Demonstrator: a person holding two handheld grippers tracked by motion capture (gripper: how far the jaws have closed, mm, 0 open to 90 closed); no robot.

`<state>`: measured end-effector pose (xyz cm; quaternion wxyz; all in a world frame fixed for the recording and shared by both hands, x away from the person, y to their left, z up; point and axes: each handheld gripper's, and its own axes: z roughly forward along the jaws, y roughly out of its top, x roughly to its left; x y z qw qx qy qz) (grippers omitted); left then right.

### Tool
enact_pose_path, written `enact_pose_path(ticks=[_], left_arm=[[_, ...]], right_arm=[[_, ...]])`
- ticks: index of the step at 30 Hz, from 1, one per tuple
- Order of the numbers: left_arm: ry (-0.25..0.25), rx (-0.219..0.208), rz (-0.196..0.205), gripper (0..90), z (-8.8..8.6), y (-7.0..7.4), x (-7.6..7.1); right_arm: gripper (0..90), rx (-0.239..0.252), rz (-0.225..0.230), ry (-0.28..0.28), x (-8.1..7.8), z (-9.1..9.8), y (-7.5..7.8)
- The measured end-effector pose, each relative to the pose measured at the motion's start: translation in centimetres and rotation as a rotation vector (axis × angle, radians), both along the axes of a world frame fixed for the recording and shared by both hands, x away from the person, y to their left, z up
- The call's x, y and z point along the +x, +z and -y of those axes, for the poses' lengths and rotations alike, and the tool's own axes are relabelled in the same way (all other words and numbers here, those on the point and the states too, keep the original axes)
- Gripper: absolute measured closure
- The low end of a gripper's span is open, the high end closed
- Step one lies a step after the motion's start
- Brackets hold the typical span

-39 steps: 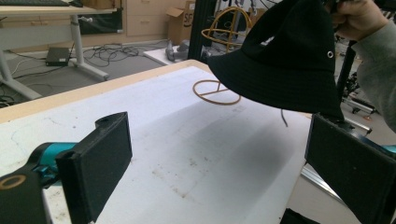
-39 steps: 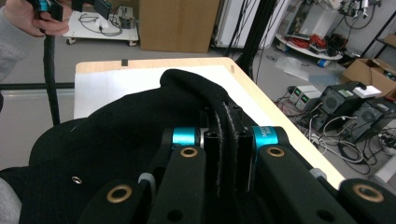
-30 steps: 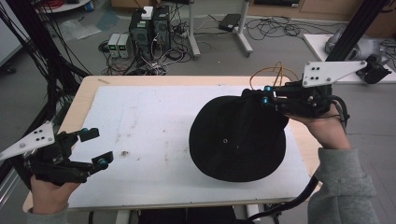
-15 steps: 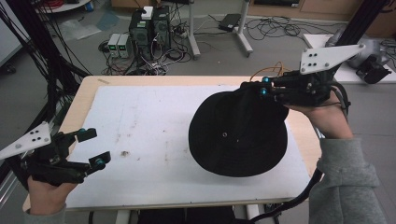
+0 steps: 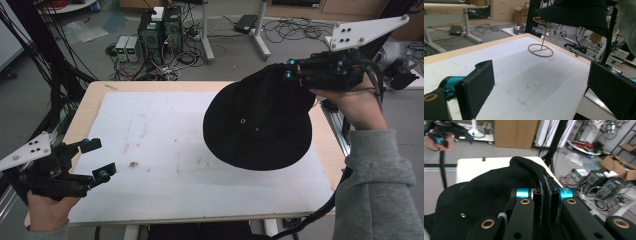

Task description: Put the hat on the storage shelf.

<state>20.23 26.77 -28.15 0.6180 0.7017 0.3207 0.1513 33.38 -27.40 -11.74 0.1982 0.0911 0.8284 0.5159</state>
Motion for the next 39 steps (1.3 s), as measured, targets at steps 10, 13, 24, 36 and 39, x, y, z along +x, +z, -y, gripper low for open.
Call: enact_pose_path(ticks=[10, 13, 24, 36, 39], left_arm=[[-0.016, 0.014, 0.009, 7.7, 0.5, 0.5, -0.1], [-0.012, 0.017, 0.010, 7.7, 0.4, 0.5, -0.1], [0.001, 0.024, 0.001, 7.7, 0.3, 0.3, 0.3], [0.017, 0.050, -0.022, 7.7, 0.1, -0.4, -0.1], [0.039, 0.039, -0.020, 7.7, -0.8, -0.4, -0.4]], right_arm=[[87.3, 0.016, 0.005, -0.064, 1.9, 1.4, 2.1], [87.3, 0.025, 0.001, -0.094, 3.2, 2.0, 2.7], [87.1, 0.012, 0.019, -0.158, 6.1, 3.1, 3.7], [86.9, 0.015, -0.003, -0.255, 9.9, 6.3, 3.6], [86.9, 0.014, -0.007, -0.281, 10.4, 6.9, 3.2]])
